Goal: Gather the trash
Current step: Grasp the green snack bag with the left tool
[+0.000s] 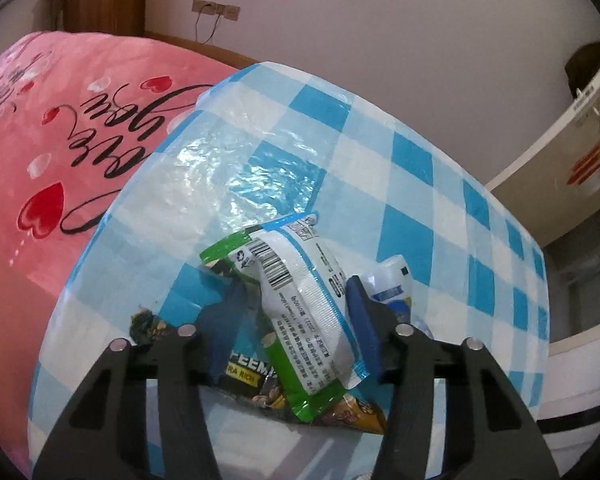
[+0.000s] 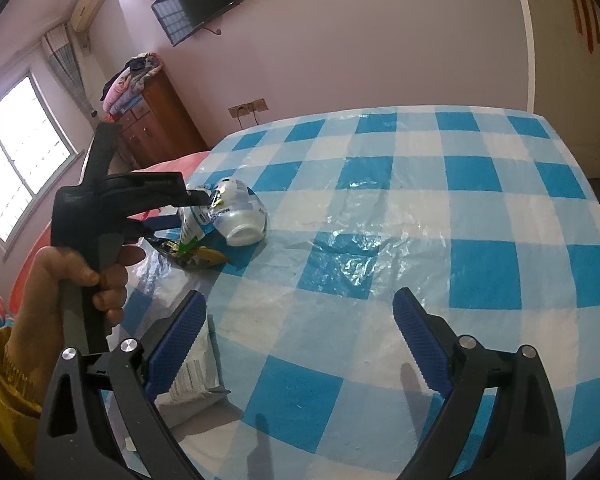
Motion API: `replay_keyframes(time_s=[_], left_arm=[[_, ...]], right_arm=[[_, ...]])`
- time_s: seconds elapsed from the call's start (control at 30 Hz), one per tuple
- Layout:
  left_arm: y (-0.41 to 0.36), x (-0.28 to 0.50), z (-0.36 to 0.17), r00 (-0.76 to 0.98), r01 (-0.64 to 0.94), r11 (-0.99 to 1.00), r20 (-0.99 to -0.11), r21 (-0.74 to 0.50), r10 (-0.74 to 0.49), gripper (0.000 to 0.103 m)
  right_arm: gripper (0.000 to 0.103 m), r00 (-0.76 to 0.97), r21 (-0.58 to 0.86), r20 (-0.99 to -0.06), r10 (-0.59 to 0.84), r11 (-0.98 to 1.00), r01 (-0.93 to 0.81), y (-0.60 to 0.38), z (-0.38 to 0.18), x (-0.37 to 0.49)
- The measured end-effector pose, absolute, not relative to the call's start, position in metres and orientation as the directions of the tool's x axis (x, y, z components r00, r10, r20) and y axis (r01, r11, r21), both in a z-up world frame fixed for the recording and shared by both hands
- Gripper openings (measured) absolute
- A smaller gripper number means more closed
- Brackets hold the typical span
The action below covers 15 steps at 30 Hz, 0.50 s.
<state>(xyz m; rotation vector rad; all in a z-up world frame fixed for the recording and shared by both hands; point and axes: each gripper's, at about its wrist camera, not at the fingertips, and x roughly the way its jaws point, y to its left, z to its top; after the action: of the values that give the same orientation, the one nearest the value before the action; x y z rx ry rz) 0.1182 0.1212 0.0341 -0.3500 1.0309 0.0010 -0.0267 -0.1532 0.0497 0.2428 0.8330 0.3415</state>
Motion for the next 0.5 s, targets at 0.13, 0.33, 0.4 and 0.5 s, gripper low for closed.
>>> replay_keyframes(time_s=[0.13, 0.33, 0.4, 0.5], left_arm=[[0.109, 0.113, 0.034, 0.513, -0.11, 0.956, -0.839, -0.274, -0.181, 0.045], [0.074, 0.095, 0.036, 0.479, 0.045, 0.957, -0.835, -0.285, -0.271, 0.042], [0.062, 0.088, 0.036, 0.455, 0.105, 0.951, -0.836, -0.292, -0.307, 0.042], [0.053, 0.079, 0.037, 0.425, 0.168, 0.934, -0.832, -0.314, -0.357, 0.042]], right_arm=[[0.093, 0.628, 0.344, -0.679, 0.381, 0.92, -0.187, -0.158, 0.049, -0.026], [0.093, 0.632, 0.359, -0.675, 0.38, 0.918, -0.168, -0.164, 0.05, -0.024], [0.093, 0.63, 0.346, -0.681, 0.373, 0.922, -0.172, -0.163, 0.05, -0.023], [0.093, 0.628, 0.309, -0.701, 0.339, 0.937, -0.161, -0.163, 0.049, -0.018]])
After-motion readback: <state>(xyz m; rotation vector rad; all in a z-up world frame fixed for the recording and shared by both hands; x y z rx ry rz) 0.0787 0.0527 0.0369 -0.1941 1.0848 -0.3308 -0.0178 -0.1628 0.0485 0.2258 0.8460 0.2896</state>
